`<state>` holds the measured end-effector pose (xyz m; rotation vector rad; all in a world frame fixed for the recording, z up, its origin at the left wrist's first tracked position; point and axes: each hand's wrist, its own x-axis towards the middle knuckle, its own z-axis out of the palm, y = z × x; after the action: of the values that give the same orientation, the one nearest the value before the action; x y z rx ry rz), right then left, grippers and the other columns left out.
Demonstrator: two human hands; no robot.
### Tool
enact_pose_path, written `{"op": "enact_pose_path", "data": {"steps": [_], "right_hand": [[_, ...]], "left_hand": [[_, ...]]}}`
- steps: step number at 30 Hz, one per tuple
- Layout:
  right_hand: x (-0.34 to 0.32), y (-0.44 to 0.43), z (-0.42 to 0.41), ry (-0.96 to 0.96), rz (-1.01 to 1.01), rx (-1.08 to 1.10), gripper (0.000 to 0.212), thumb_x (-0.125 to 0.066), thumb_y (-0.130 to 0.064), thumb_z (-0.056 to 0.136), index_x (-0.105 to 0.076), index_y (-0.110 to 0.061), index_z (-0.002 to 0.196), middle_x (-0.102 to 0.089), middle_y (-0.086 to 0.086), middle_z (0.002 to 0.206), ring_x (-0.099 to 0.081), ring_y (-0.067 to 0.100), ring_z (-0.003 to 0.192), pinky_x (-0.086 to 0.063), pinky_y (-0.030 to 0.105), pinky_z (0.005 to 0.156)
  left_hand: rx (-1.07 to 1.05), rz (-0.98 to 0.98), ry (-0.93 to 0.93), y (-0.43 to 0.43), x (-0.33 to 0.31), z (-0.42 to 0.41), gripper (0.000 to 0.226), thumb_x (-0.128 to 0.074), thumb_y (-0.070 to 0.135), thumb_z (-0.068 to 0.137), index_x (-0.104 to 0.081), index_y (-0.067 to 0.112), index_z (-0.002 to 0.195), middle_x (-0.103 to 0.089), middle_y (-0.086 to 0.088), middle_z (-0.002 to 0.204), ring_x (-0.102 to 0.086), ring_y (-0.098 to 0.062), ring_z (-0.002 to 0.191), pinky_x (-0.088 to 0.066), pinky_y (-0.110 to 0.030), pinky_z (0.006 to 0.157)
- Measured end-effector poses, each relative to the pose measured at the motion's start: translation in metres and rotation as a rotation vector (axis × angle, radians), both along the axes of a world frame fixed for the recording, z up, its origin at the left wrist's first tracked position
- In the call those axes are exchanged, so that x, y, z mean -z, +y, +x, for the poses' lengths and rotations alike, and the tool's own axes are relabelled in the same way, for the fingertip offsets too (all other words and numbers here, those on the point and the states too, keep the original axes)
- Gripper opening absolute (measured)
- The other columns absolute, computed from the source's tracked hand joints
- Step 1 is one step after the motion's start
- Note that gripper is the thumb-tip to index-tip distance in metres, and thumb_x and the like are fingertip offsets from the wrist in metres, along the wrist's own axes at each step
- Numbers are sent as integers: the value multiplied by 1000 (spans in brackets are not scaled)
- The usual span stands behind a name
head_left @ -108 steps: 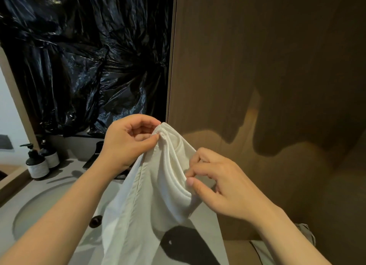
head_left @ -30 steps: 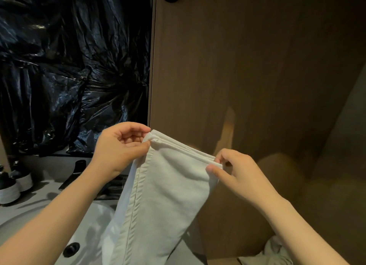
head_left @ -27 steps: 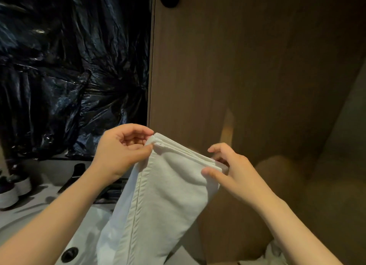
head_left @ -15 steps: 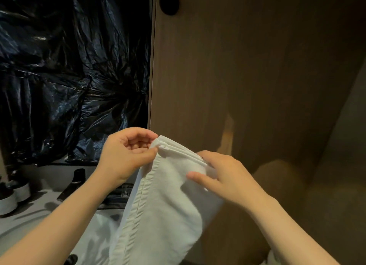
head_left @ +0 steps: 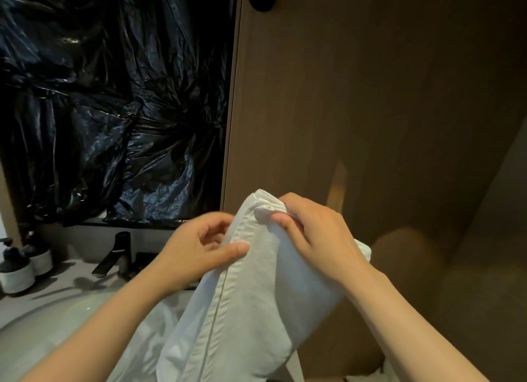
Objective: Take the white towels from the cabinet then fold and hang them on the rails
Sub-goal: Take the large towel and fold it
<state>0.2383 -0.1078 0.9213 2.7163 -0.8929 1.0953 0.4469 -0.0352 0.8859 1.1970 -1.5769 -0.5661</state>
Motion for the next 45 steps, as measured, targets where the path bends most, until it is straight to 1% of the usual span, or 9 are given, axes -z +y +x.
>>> {"op": "enact_pose_path", "data": {"steps": [7, 10, 17, 23, 27, 30, 39, 43, 45], "right_hand": [[-15, -1, 5, -73, 7, 2, 33, -36, -50, 100, -55, -26, 89, -58, -15, 79, -58, 8, 73, -51, 32, 66], [-14, -6, 0, -139, 81, 35, 25, -41, -42, 101, -56, -27, 88, -55, -18, 75, -56, 5, 72, -43, 24, 64], [13, -11, -4, -360, 347, 94, 36, -45, -37, 101, -47, -25, 68, -46, -11, 62, -49, 1, 62, -34, 15, 60], [86, -18, -20, -503, 710, 223, 40, -47, -36, 101, -56, -13, 69, -56, -8, 62, -54, 6, 62, -40, 24, 61], [175, -12, -51, -506, 925, 361, 41, -47, -34, 100, -53, -8, 68, -52, 4, 63, -48, 19, 62, -38, 33, 62], [237, -1, -72, -463, 984, 509, 46, -47, -30, 100, -37, -15, 58, -37, -4, 53, -37, 15, 56, -28, 32, 57], [316, -16, -131, -393, 1001, 787, 38, -43, -29, 103, -49, -22, 67, -52, -2, 63, -49, 14, 61, -33, 27, 52], [332, -35, -150, -366, 1032, 852, 40, -44, -28, 103, -46, -19, 64, -51, 1, 62, -49, 19, 62, -35, 32, 53], [340, -43, -156, -368, 1069, 886, 38, -44, -27, 103, -50, -13, 68, -54, 4, 65, -54, 26, 68, -37, 35, 60]], "left_hand": [[-6, 161, -141, 0, 50, 14, 42, -65, 60, 77, -71, 26, 102, -73, 9, 100, -69, -12, 89, -57, -40, 81], [-31, 164, -205, 1, 76, 21, 24, -56, 48, 91, -69, 32, 104, -70, 17, 99, -65, -4, 90, -54, -33, 81], [-257, 73, -356, -1, 99, 39, 57, -21, 67, 85, -57, 23, 89, -59, 9, 83, -56, -5, 77, -48, -32, 72], [-193, 208, -579, -5, 87, 49, 33, -40, 45, 98, -51, 27, 72, -55, 10, 69, -53, -5, 68, -40, -29, 60], [-41, 437, -698, -20, 134, 33, 30, -42, 46, 98, -60, 25, 86, -60, 10, 84, -56, -7, 80, -45, -29, 71], [33, 564, -718, -37, 202, 13, 28, -44, 48, 97, -55, 27, 82, -59, 7, 84, -56, -17, 83, -45, -31, 72], [59, 522, -712, -88, 308, -66, 52, -32, 60, 87, -59, 16, 89, -65, -4, 95, -61, -25, 93, -39, -29, 75], [78, 486, -671, -104, 329, -91, 27, -51, 31, 94, -67, 25, 114, -69, 3, 111, -64, -20, 101, -50, -32, 88], [82, 495, -660, -110, 337, -96, 33, -49, 36, 90, -66, 29, 117, -68, 6, 116, -63, -16, 104, -51, -33, 89]]}}
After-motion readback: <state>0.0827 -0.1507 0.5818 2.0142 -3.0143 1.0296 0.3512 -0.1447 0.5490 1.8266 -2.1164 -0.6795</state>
